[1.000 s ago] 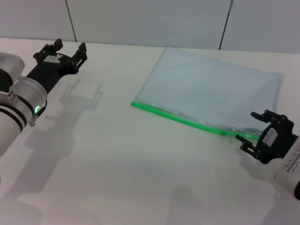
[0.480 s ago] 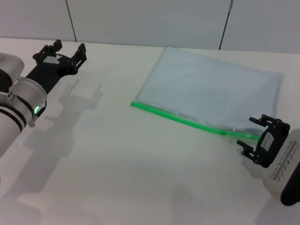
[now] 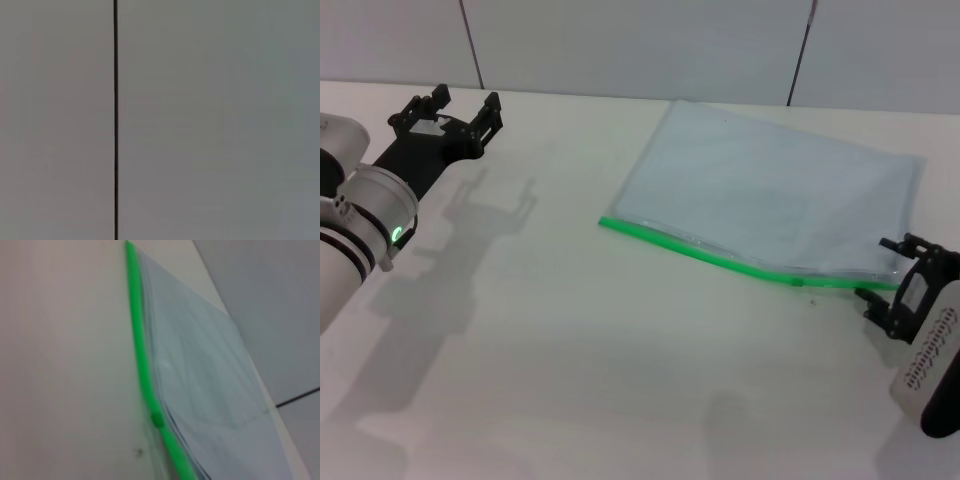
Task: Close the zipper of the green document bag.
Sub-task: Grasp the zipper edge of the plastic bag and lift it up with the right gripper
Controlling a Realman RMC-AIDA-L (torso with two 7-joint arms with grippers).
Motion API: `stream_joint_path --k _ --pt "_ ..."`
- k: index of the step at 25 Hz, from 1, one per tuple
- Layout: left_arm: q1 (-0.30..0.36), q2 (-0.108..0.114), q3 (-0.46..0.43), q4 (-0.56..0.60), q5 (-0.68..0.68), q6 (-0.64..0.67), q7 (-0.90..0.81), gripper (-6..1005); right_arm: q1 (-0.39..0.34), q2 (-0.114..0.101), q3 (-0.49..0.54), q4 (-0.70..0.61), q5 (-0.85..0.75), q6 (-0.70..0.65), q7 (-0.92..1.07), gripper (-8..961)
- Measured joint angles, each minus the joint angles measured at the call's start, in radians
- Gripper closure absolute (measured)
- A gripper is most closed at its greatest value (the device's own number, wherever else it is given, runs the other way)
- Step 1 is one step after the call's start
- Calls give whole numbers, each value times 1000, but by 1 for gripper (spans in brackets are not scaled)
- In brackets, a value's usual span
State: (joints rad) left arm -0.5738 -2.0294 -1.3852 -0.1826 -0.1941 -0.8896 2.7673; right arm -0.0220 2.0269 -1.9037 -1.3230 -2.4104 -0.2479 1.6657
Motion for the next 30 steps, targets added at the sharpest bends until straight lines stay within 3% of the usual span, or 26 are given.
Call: stream_joint_path --k 21,30 --pt "-7 0 0 0 -1 23 2 295 9 2 -20 46 -27 33 -5 312" --pt "-10 0 0 0 -2 27 2 296 17 6 -37 109 -49 169 -7 313"
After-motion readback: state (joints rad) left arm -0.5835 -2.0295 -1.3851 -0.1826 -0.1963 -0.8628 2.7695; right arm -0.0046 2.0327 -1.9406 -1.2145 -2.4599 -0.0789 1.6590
